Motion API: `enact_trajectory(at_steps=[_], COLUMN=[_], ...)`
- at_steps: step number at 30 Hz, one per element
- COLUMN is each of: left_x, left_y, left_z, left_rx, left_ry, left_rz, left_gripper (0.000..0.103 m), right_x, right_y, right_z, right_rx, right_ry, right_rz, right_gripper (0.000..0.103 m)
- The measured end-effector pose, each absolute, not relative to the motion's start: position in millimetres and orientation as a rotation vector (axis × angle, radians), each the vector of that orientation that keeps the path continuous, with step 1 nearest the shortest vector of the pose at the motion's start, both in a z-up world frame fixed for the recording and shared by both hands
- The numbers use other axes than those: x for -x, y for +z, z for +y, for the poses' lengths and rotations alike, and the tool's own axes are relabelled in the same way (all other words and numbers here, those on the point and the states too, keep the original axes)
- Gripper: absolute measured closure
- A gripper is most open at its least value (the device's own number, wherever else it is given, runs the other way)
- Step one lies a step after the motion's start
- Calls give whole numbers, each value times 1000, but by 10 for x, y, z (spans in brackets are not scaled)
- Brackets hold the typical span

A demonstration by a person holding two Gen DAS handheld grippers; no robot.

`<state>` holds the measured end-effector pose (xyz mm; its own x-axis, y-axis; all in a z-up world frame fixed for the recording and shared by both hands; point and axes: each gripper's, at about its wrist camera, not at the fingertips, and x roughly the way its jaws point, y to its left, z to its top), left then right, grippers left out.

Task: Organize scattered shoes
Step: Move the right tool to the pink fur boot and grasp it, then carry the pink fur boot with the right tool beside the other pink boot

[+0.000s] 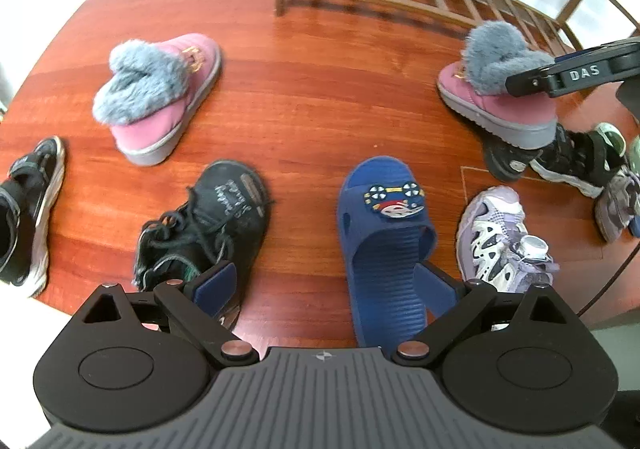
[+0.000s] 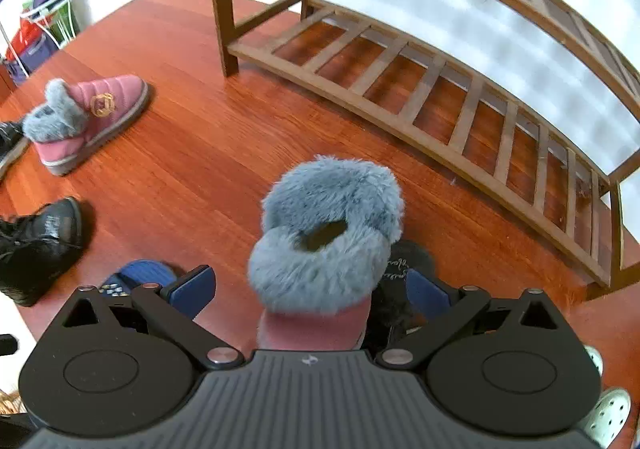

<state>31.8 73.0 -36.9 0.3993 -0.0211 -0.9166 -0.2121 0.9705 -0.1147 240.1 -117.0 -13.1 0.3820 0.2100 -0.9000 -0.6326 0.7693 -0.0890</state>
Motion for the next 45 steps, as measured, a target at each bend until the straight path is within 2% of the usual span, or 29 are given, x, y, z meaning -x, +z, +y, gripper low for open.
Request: enact_trajectory(at_steps=[6, 9, 10, 14, 25, 34, 45], left_x=[-257, -252, -252, -251, -307, -279, -201], left_y=[-407, -416, -421, -425, -359, -274, -243], left_z=[808, 829, 840, 872, 1162, 1653, 2257], left_rx=[267, 277, 283, 299, 292, 204, 140], left_ry=[175, 192, 203, 228, 231, 117, 27], left_rz=[1168, 1171, 1172, 1174, 1141, 1134, 1128], left_gripper=[7, 7, 7, 7, 7, 7, 7], right_x=[-2502, -2515, -2522, -2515, -2463, -2256, -2012], right_y=[-348, -417, -425, -410, -140, -16, -146], right_z=[-1084, -1067, -1074, -1138, -1122, -585, 111], right_rx=[502, 515, 510, 474, 321, 191, -16], right_ry=[562, 558, 556, 561, 575, 541, 503], right_rz=[1080, 1096, 1099, 1083, 1020, 1002, 1008], right_gripper=[2, 17, 28, 33, 37, 37, 37])
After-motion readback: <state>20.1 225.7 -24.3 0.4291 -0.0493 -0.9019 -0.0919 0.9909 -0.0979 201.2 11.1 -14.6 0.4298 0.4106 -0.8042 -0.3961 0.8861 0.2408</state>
